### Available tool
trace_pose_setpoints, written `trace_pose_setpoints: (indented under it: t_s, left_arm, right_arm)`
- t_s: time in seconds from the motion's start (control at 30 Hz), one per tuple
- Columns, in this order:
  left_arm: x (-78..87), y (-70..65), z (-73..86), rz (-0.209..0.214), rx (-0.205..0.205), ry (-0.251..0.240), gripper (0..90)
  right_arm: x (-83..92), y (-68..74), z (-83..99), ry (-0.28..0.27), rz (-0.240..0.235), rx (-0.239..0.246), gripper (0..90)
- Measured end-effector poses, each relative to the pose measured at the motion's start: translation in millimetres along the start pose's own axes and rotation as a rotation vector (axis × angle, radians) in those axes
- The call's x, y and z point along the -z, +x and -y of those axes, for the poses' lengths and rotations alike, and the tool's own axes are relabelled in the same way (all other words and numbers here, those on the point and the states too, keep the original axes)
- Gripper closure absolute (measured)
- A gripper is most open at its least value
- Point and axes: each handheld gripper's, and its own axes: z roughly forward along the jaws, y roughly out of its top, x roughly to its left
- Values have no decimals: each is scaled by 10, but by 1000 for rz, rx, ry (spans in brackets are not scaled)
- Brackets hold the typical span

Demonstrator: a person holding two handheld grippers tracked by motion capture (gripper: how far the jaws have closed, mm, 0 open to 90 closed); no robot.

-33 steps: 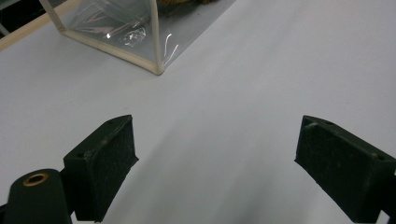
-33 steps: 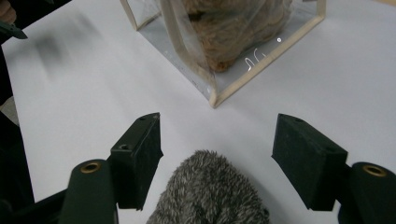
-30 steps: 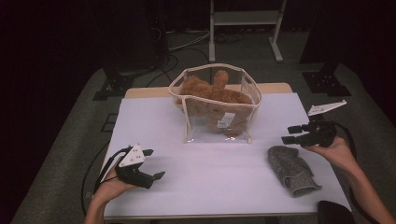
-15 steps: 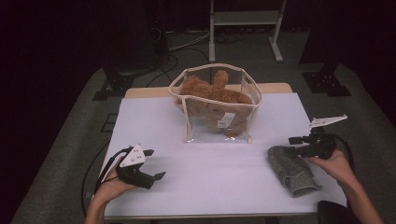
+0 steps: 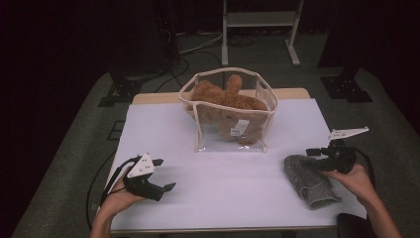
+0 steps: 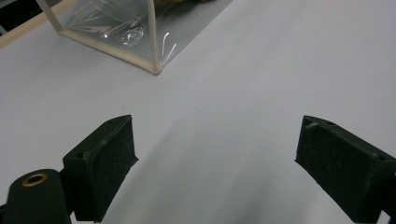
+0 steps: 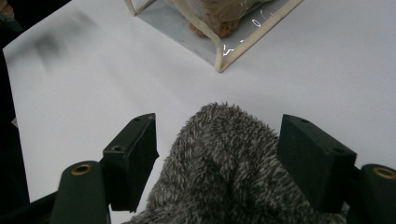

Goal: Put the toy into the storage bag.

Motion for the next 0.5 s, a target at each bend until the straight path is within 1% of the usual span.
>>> trace_pose_setpoints:
  t_s: [0.33, 0.5]
  left_arm:
    - [-1, 0, 1, 0, -1, 1, 109]
    - [2, -2, 0, 0, 5, -1, 106]
  right_arm:
    - [-31, 22, 44, -6, -3, -1, 265]
    - [-50, 35, 46, -1, -3, 3, 263]
